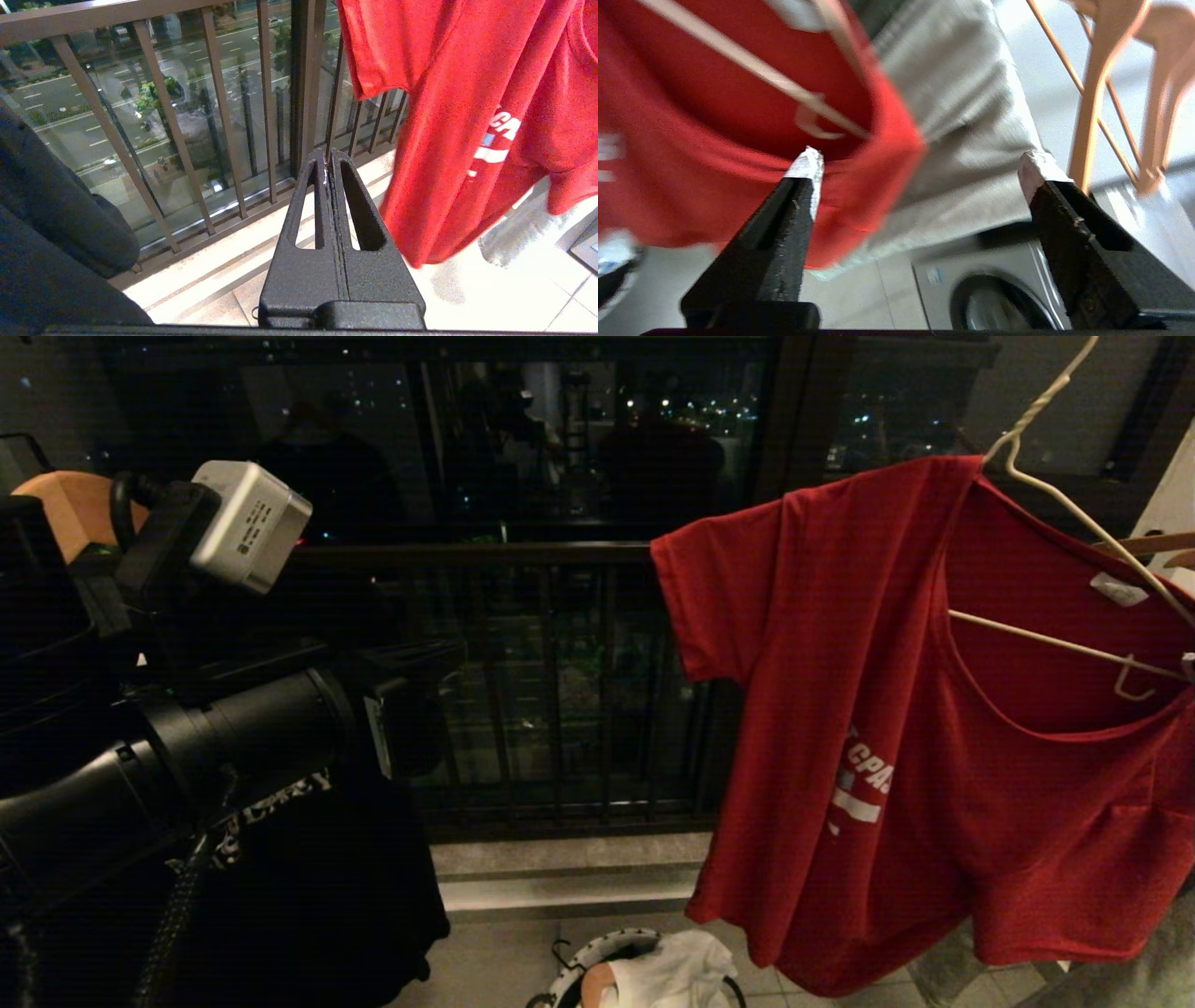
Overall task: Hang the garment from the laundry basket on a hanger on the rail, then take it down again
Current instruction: Take the clothes off the clothes rack
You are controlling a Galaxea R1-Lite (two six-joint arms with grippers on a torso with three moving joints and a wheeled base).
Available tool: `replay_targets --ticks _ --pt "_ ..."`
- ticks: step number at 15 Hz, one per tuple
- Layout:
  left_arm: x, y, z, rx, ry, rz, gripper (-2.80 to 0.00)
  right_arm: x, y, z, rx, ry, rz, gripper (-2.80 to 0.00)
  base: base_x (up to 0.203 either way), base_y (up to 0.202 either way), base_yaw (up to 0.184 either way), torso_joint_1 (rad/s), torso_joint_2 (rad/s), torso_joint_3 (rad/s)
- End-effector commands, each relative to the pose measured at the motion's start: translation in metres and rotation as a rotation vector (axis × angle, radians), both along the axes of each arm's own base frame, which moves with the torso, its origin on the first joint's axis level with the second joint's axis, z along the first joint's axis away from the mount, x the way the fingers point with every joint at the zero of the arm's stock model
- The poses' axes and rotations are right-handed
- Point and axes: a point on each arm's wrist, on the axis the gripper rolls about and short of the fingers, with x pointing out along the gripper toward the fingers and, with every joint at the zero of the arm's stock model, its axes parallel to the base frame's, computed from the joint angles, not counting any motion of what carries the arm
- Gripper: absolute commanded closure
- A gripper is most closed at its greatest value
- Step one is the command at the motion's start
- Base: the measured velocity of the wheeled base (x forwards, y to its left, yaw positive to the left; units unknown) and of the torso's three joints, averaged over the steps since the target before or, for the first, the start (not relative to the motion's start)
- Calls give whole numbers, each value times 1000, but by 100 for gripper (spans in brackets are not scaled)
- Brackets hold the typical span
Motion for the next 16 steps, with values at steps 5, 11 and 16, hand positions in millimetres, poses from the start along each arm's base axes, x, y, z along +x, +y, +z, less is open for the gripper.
replay_targets --ticks 5,11,16 --pt "0 0 1 -3 -5 1 0 47 -7 -11 -16 28 -105 -280 0 0 0 0 0 0" --pt "-1 1 2 -6 -9 1 0 56 -8 -14 -19 42 -99 -280 0 0 0 0 0 0" --pt "-1 1 2 -7 -10 1 0 55 -19 -11 -28 44 -154 -280 0 0 0 0 0 0"
